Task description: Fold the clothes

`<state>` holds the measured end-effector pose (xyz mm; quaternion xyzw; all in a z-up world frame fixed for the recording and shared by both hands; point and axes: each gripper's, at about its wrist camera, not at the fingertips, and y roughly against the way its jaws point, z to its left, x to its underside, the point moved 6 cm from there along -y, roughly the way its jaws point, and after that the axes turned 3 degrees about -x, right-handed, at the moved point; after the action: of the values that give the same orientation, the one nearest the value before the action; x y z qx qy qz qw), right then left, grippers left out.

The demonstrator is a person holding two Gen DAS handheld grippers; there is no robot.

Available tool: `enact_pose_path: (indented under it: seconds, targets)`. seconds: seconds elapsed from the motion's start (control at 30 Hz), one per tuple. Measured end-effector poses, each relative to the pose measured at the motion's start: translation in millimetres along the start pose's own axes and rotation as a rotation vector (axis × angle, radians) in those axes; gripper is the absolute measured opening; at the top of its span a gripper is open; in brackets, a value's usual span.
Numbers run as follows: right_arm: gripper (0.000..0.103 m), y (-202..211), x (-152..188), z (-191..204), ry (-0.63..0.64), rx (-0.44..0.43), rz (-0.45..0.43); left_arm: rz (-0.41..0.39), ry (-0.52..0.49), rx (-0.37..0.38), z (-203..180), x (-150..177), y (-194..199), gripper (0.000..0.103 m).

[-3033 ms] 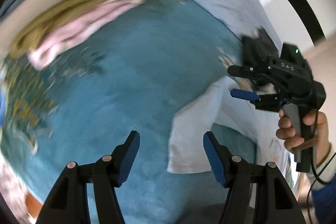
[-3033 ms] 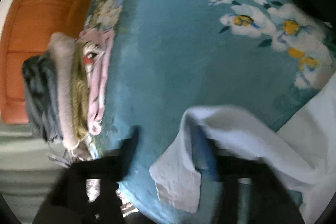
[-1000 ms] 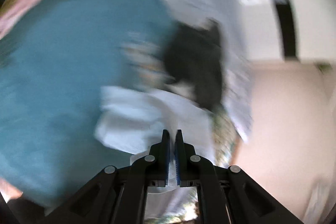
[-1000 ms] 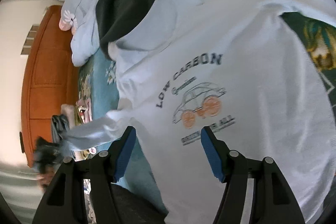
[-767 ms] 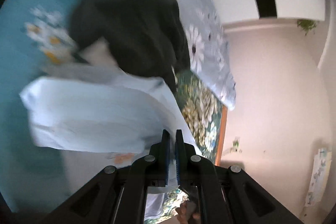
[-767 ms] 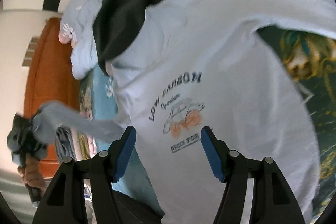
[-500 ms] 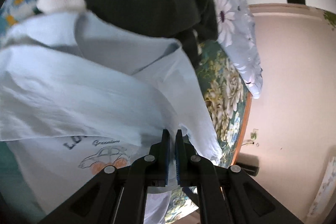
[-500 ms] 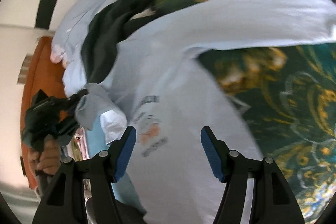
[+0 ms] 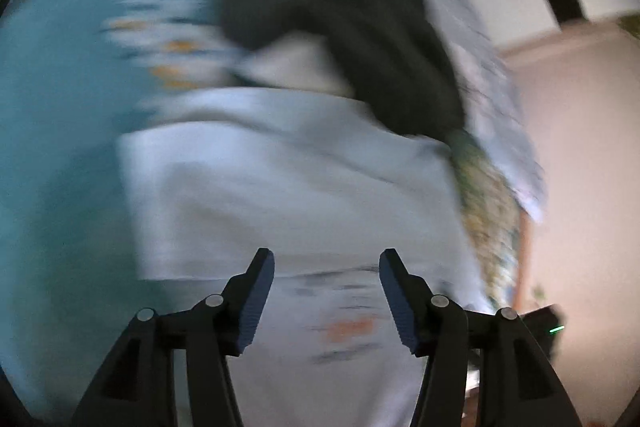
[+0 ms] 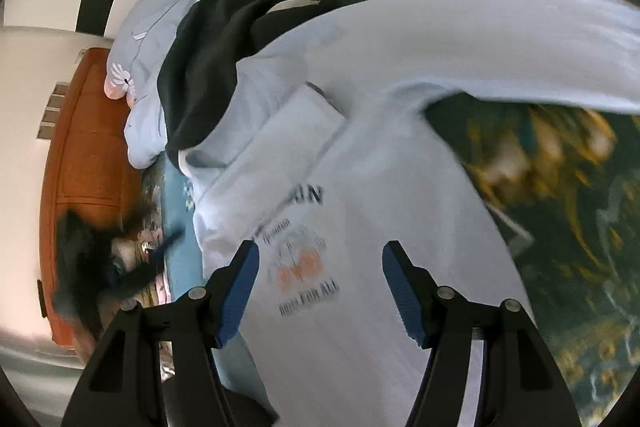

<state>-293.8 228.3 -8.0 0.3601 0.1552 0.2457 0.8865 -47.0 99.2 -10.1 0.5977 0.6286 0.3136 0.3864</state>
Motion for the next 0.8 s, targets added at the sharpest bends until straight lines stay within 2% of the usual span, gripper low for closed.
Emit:
enact_pose_path:
  seconds: [0.07,0.13,0.27,0.4,0.5,0.57,0.63,0.7,0.8]
  targets:
    - [0.065,-8.3,-23.1,3.2,0.027,0.048,-0.054,-0.037,0.104,0.000,38.3,4.8,7.8,0.059]
    - [0.065,-19.4,-42.8,4.8,0.058,0.091,-0.069,-0.066,0.191,0.008,68.7,9.1,13.3,0.059]
    - [0.065,-42.1,-76.9,6.9,0.105,0.156,-0.078,-0.087,0.269,0.066,86.2,14.0,10.8,0.059]
    - [0.061,-66.2,-83.4,9.4,0.122,0.210,-0.028,-0.109,0.331,0.116,101.2,17.4,9.4,0.059]
    - [0.043,-78.1,-77.4,27.5,0.220,0.262,0.000,-0.109,0.319,0.127,97.5,14.6,4.2,0.059]
    - [0.005,-85.2,-73.1,39.6,0.290,0.304,0.018,-0.103,0.312,0.126,96.0,14.1,2.8,0.059]
    - [0.005,-88.0,-68.0,51.7,0.355,0.334,0.037,-0.098,0.303,0.123,95.0,13.9,3.0,0.059]
    - [0.004,-77.2,-60.7,74.6,0.466,0.320,0.024,-0.101,0.289,0.131,92.4,12.1,3.0,0.059]
    - [0.004,-38.7,-58.3,105.8,0.605,0.279,-0.078,-0.086,0.280,0.145,88.4,11.1,-2.9,0.059]
